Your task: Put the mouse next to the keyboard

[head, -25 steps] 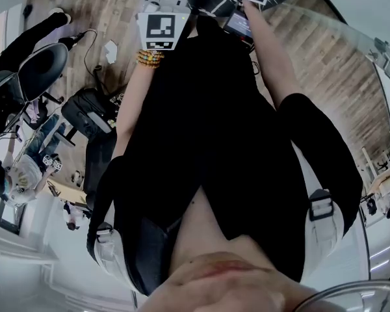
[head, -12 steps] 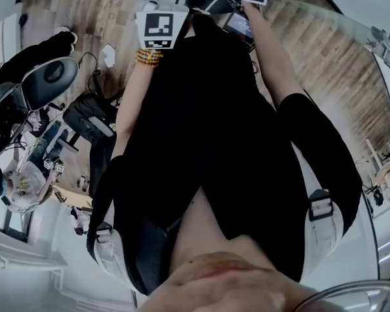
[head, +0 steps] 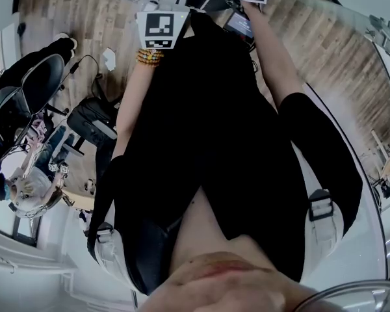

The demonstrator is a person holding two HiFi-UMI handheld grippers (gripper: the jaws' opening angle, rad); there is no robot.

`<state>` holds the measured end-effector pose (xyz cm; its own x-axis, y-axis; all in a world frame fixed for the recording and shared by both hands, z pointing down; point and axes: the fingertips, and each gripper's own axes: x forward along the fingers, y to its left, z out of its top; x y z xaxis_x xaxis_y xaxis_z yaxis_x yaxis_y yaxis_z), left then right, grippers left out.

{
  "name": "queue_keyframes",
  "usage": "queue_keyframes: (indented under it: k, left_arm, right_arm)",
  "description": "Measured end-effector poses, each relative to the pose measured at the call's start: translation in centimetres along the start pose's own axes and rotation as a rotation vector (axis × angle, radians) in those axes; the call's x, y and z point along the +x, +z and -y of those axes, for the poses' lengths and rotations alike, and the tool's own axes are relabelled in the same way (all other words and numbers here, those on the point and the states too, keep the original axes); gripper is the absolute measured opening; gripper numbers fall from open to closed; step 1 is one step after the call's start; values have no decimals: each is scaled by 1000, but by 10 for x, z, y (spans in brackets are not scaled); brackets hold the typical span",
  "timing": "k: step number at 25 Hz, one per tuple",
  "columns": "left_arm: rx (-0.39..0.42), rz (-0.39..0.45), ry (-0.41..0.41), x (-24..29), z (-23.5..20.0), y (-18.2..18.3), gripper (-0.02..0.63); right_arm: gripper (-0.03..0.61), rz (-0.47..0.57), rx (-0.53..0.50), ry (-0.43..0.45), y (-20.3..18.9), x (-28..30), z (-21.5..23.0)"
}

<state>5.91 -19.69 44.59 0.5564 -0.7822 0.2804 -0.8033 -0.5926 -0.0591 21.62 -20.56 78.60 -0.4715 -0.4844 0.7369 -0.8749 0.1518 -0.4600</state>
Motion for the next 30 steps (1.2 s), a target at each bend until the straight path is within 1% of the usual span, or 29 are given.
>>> queue_keyframes:
  k: [11,12,14,16,17,21,24,28,30]
  left_arm:
    - [-7,-7,13,-2,-7,-4,58]
    - [-8,-6,14,-2,-7,-4,58]
    - [-10,-5,16,-3,-7,-4,58]
    - [-8,-3,19,-3,-8,-4,58]
    - [-8,-2,21,-3,-8,-3,58]
    - [-13,-4,22,-3,-11,-5,58]
    - [-10,3,8,-3,-12,-4,58]
    - [-14,12,-8,-8,-18,-3,58]
    - [-15,27,-16,-8,-23,1,58]
  right_arm:
    - [267,11,7,5,3,3,-1]
    - [267,8,1,4,2,2,-1]
    - [267,3,-45,-9,2,2,-3]
    - [267,5,-97,-30,3,2,-4]
    - [267,12,-106,-41,5,3,-3]
    - [267,41,-89,-100,13,-1,7]
    - [267,56,-111,-165,22,-12,15]
    - [267,164,-122,-237,48,-31,9]
    - [267,232,-167,-269,72,-44,1]
